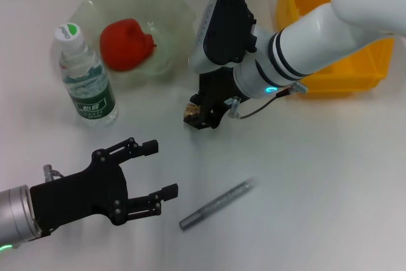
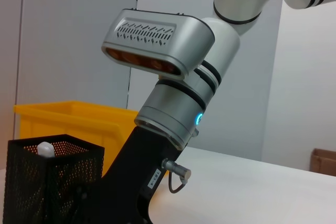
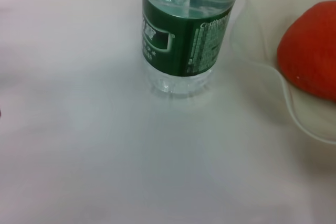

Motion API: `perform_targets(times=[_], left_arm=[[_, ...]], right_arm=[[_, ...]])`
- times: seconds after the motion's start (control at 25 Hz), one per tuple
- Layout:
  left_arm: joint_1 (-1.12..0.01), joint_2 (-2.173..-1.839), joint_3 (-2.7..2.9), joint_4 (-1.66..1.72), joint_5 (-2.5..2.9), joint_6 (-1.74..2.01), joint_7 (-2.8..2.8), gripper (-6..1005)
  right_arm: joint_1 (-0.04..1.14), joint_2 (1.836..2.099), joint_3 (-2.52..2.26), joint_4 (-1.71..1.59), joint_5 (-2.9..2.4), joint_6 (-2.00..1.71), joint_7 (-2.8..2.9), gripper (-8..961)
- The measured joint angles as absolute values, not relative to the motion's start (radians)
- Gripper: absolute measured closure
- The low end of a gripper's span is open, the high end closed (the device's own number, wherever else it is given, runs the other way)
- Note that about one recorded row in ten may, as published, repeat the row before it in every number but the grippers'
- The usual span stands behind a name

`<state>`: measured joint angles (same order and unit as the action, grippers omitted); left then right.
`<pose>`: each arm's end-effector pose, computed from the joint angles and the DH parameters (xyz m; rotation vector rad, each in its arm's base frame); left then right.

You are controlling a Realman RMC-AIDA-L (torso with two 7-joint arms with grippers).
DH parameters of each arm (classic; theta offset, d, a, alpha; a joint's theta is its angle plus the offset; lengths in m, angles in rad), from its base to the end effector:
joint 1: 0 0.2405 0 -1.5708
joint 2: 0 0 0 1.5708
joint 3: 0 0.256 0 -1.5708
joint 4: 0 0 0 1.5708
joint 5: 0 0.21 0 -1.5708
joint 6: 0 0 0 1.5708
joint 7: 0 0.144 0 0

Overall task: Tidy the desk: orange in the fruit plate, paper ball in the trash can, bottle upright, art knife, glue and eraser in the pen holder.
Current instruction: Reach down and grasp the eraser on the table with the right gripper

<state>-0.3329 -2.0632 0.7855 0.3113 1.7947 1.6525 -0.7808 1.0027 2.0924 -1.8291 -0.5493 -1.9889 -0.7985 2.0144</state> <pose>-0.3045 0.2327 -0.0426 -2.6635 -0.3793 -0.9306 0.1374 0.3976 -0.1369 -2.8591 0.2271 -0.2910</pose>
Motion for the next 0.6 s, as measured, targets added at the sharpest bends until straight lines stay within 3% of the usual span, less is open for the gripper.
perform_targets(times=[0.6], left_arm=[[-0.333,-2.065,0.785,0.311,1.795,1.664,-0.787,153]], right_arm=[[1.007,2.092,-1.83,-0.545,-1.988,-0.804,2.022,586]])
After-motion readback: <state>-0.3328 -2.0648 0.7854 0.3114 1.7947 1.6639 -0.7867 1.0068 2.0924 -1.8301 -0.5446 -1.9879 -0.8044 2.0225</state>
